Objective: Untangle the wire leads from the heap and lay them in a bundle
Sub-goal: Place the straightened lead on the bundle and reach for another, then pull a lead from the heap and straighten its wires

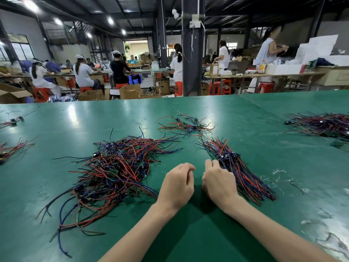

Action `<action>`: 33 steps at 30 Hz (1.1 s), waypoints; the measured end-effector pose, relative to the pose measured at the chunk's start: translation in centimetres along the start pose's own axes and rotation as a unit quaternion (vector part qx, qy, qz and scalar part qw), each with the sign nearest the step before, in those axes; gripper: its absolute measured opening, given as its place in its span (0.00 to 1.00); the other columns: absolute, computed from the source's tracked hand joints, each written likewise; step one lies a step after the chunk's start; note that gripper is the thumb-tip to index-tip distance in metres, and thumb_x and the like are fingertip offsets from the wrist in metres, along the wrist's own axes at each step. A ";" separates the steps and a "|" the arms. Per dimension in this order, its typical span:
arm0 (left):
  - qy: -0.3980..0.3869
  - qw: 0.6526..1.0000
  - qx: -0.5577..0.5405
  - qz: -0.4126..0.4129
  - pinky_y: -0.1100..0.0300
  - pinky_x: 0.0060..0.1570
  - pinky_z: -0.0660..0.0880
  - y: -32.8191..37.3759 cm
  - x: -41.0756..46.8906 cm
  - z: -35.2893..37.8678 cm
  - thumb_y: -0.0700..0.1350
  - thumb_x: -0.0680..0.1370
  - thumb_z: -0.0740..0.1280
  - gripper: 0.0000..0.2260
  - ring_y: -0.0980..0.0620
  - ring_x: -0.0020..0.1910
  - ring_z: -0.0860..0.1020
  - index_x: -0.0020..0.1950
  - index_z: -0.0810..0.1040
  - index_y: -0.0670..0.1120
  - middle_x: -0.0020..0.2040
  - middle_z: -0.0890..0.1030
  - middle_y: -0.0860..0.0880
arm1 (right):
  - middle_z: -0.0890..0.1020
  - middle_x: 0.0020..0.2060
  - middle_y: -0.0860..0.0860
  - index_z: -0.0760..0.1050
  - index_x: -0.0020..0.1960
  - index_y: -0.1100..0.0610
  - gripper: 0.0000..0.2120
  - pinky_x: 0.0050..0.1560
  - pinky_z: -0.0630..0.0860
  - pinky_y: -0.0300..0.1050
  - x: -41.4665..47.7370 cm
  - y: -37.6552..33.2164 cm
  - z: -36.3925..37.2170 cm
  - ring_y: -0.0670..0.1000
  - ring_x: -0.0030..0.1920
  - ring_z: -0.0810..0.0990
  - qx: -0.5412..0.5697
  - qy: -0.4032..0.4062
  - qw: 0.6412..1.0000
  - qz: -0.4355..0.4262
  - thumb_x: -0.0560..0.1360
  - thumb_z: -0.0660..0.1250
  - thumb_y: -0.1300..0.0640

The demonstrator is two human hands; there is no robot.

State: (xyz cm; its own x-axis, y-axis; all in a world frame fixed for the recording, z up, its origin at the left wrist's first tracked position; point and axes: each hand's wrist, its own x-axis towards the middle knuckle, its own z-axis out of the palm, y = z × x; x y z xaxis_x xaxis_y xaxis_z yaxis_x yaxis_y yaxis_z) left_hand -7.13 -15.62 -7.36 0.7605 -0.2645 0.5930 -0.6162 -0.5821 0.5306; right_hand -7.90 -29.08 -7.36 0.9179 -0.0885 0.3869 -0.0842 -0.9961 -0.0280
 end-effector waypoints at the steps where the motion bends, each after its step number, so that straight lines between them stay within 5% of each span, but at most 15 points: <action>1: 0.010 0.999 0.044 0.028 0.55 0.45 0.76 0.1 0.2 -0.5 0.38 0.77 0.63 0.07 0.47 0.44 0.79 0.50 0.80 0.41 0.43 0.82 0.46 | 0.77 0.45 0.53 0.68 0.50 0.56 0.05 0.32 0.70 0.46 -0.2 -0.2 -0.2 0.57 0.40 0.83 -0.003 0.002 1.000 -0.007 0.75 0.60 0.57; 4: 0.068 0.977 0.191 0.059 0.51 0.42 0.76 -0.3 1.9 -2.8 0.36 0.73 0.67 0.06 0.43 0.43 0.76 0.47 0.82 0.40 0.40 0.81 0.44 | 0.76 0.29 0.53 0.72 0.38 0.57 0.11 0.20 0.64 0.40 -0.6 -0.3 -0.6 0.56 0.22 0.78 -0.023 0.044 0.998 -0.040 0.62 0.73 0.61; 9: 0.122 0.926 0.326 -0.145 0.55 0.51 0.67 -4.4 3.8 -8.3 0.33 0.71 0.66 0.16 0.45 0.51 0.71 0.56 0.81 0.44 0.50 0.80 0.43 | 0.78 0.42 0.51 0.67 0.50 0.56 0.06 0.32 0.66 0.44 -0.6 0.6 0.8 0.57 0.41 0.82 0.011 0.012 0.998 -0.060 0.78 0.57 0.53; 14: 0.036 0.891 0.360 -0.275 0.50 0.57 0.70 -7.7 3.2 -10.7 0.37 0.75 0.65 0.15 0.42 0.58 0.71 0.58 0.81 0.51 0.58 0.77 0.44 | 0.78 0.45 0.50 0.64 0.48 0.54 0.05 0.34 0.65 0.45 -0.3 0.6 1.1 0.56 0.45 0.82 0.037 0.002 0.999 -0.038 0.79 0.54 0.53; 21: 0.128 0.923 0.260 -0.253 0.49 0.47 0.77 -8.9 3.0 -11.2 0.33 0.75 0.67 0.10 0.40 0.49 0.78 0.49 0.85 0.45 0.49 0.83 0.42 | 0.77 0.43 0.50 0.61 0.42 0.53 0.08 0.35 0.62 0.45 -0.5 0.9 1.2 0.56 0.42 0.80 0.086 -0.004 0.996 -0.030 0.78 0.56 0.53; 27: 0.218 0.935 0.225 -0.166 0.54 0.38 0.72 -8.0 3.2 -11.0 0.37 0.75 0.70 0.04 0.41 0.44 0.78 0.47 0.83 0.39 0.42 0.83 0.41 | 0.79 0.40 0.49 0.68 0.43 0.54 0.07 0.36 0.68 0.46 -0.6 1.4 0.9 0.55 0.40 0.78 0.142 0.005 0.990 -0.019 0.78 0.58 0.52; 33: 0.271 0.951 0.126 -0.081 0.52 0.39 0.76 -6.7 3.6 -10.7 0.36 0.76 0.68 0.03 0.44 0.38 0.78 0.47 0.78 0.37 0.40 0.81 0.41 | 0.80 0.38 0.49 0.72 0.44 0.55 0.07 0.37 0.71 0.46 -0.7 1.3 0.4 0.54 0.41 0.78 0.187 0.015 0.982 -0.010 0.77 0.60 0.52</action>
State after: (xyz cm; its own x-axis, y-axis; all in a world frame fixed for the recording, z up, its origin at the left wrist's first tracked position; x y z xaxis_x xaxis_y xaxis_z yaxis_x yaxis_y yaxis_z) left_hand -2.40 -4.48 -2.31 0.5825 0.2389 0.7770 -0.3790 -0.7658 0.5196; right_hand -8.48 -30.34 -8.07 0.9053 -0.0737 0.4184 0.0878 -0.9311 -0.3540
